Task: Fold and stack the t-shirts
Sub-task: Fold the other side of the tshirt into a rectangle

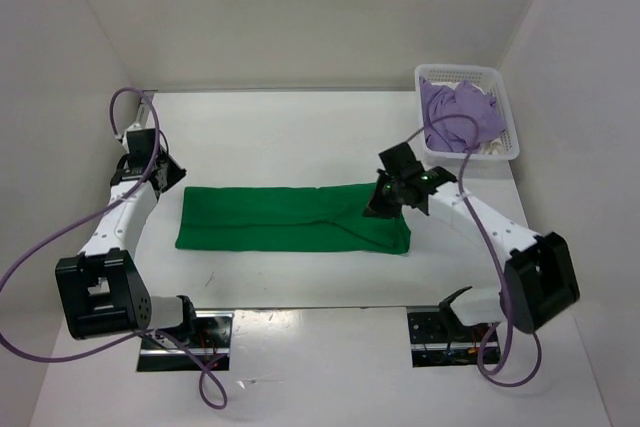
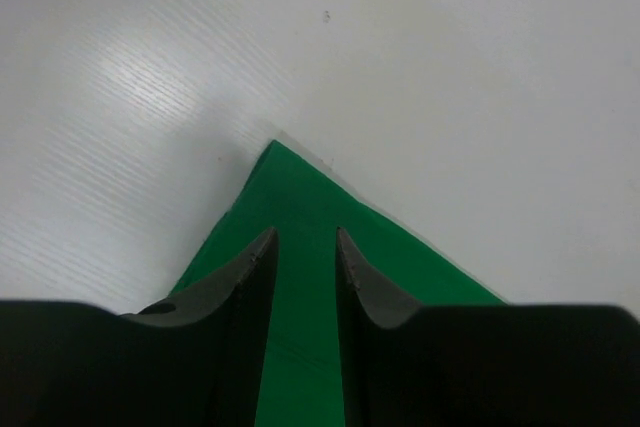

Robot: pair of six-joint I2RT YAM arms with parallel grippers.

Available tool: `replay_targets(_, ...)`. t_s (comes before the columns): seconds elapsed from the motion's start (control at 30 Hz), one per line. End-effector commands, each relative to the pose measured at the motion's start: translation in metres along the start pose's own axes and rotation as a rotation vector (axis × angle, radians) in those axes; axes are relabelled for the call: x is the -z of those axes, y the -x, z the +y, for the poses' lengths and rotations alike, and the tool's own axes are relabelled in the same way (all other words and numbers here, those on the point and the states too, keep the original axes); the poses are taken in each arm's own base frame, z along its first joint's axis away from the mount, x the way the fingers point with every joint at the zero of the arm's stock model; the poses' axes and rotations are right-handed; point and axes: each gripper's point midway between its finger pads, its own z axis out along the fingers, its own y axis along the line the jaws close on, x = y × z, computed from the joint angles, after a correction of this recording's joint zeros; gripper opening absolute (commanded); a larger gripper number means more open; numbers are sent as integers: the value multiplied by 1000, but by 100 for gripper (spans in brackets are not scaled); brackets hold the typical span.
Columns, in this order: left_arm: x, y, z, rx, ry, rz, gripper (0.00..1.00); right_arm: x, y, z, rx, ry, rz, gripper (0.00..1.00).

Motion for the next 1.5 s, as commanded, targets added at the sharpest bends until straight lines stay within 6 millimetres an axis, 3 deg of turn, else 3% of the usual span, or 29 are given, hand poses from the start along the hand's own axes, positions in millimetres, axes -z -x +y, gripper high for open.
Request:
replay_targets(0.0,7,-12,-40,18,-175,40,36,-21,26,57,110,87,-74,7)
replay_targets(0.03,-1,-25,-41,9,-175,78,36,-37,23,58,128,66,-50,15)
replay_targets(0.07,-3,-32,-44,7,-197,112,36,-39,32,66,144,77,-71,30)
replay_targets(0.13,-9,-44,-46,5,-217,155,36,-53,37,72,182,59,-77,42)
replay_targets(0.27,-23,-59,-42,3,-204,194,36,-78,45,69,207,1,-76,46)
replay_targets(0.33,-36,-69,-40,2,-188,236,36,-90,48,59,215,-59,-87,46)
replay_targets(0.43,-47,-71,-43,2,-189,250,36,-94,52,49,229,-107,-105,50)
replay_targets(0.6,-53,-76,-41,1,-181,263,36,-105,46,37,231,-150,-80,49)
replay_targets(0.7,-55,-77,-39,1,-174,257,36,-100,33,40,239,-129,-57,41)
replay_targets(0.83,-57,-77,-39,1,-174,257,36,-99,12,40,259,-112,1,21)
replay_targets(0.97,-57,-74,-42,1,-179,249,36,-86,-11,44,283,-93,31,14)
replay_targets(1.1,-57,-70,-44,1,-184,242,36,-74,-27,41,281,-74,75,10)
replay_targets(1.33,-52,-60,-54,13,-219,227,36,-56,-88,46,350,-20,227,7)
replay_targets(1.4,-51,-57,-56,13,-220,226,35,-51,-93,54,366,-4,242,7)
replay_targets(1.47,-49,-50,-60,13,-226,217,35,-42,-88,64,379,19,227,13)
